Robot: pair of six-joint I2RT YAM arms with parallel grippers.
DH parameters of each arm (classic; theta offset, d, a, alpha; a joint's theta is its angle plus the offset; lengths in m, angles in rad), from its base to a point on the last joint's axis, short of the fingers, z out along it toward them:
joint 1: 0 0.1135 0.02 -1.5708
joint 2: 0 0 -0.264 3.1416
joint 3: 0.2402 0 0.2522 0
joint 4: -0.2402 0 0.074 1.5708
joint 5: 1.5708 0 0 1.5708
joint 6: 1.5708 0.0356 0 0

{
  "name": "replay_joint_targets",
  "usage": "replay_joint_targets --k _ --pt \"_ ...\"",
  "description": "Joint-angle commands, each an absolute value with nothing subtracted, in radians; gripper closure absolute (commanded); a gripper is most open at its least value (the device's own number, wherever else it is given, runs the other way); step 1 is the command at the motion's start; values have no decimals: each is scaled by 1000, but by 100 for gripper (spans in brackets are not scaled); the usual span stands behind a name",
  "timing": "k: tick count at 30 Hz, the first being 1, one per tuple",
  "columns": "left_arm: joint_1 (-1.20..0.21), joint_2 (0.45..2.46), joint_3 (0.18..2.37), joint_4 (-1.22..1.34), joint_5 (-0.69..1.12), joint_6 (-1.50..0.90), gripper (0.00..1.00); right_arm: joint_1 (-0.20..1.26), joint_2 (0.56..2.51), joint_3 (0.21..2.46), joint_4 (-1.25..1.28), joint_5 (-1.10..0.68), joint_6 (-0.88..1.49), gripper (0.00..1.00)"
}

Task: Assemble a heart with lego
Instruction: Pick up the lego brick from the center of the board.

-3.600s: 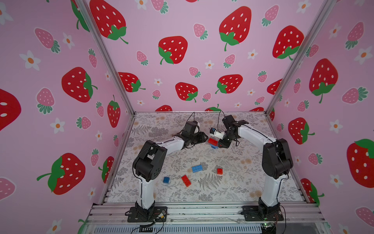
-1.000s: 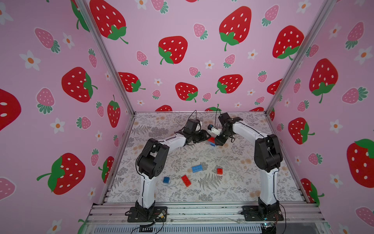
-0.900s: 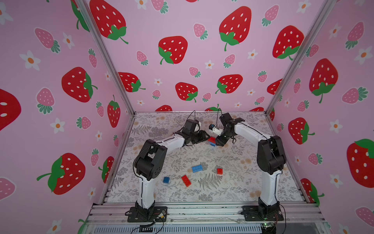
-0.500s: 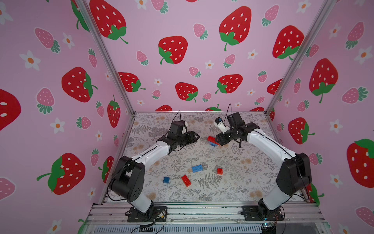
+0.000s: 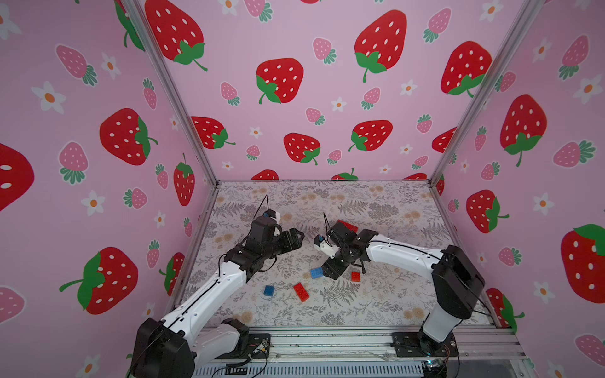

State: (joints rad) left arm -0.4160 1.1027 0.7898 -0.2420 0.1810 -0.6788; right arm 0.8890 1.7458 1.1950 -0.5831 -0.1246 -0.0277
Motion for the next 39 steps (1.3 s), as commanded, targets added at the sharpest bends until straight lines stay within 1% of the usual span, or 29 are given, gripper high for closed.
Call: replay_joint_targets --k 1,4,11,17,23,26,30,32,35,39 --pt "-407 1077 760 -281 144 -677 12 923 1778 1195 -548 -99 -64 25" --pt "-402 1063 749 -282 143 -678 11 948 1833 1215 -552 -70 -104 24" --pt "-397 1063 741 -278 144 -678 11 946 1915 1291 -551 -8 -167 24" --pt "-392 1078 745 -276 144 -675 11 938 1957 1333 -556 -58 -220 25" --pt "-389 1085 749 -272 143 -671 11 931 1980 1356 -591 -128 -256 35" --pt "-387 1090 751 -266 144 -672 11 929 1979 1355 -592 -139 -260 41" --pt "-387 1105 747 -251 148 -677 12 924 1976 1353 -592 -139 -263 47" --pt "-387 1111 748 -243 152 -678 12 922 1973 1352 -594 -141 -269 53" --pt "-385 1124 752 -235 161 -679 12 918 1971 1351 -600 -135 -282 55" --pt "-387 1134 758 -227 164 -679 12 916 1983 1360 -615 -126 -295 52"
